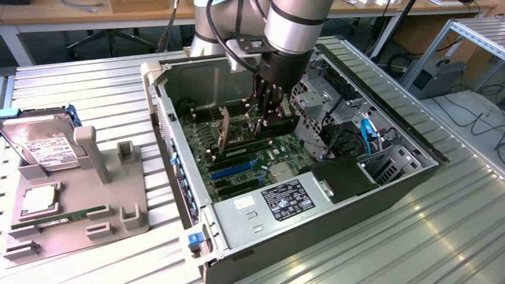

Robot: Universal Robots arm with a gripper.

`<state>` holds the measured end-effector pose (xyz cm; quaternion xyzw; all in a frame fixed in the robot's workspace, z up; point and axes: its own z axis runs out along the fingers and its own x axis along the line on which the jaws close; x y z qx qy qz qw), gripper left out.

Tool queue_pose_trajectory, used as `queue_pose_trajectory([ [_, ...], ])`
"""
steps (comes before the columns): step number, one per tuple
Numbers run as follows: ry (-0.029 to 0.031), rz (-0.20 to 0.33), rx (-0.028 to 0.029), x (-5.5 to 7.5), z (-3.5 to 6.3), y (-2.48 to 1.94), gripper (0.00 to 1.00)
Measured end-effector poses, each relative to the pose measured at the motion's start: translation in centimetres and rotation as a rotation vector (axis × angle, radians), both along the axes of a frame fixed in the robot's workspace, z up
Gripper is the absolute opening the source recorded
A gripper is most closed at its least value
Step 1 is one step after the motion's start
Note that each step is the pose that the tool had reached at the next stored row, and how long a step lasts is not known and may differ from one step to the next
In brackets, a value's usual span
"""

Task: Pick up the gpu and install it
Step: 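Insert the gpu into the slot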

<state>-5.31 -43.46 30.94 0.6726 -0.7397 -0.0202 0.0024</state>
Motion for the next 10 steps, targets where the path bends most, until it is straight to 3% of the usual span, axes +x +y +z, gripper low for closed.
queue_pose_trajectory([
  [10,0.0000,0.000,0.0000,0.00,-0.26,-0.03,0.28],
])
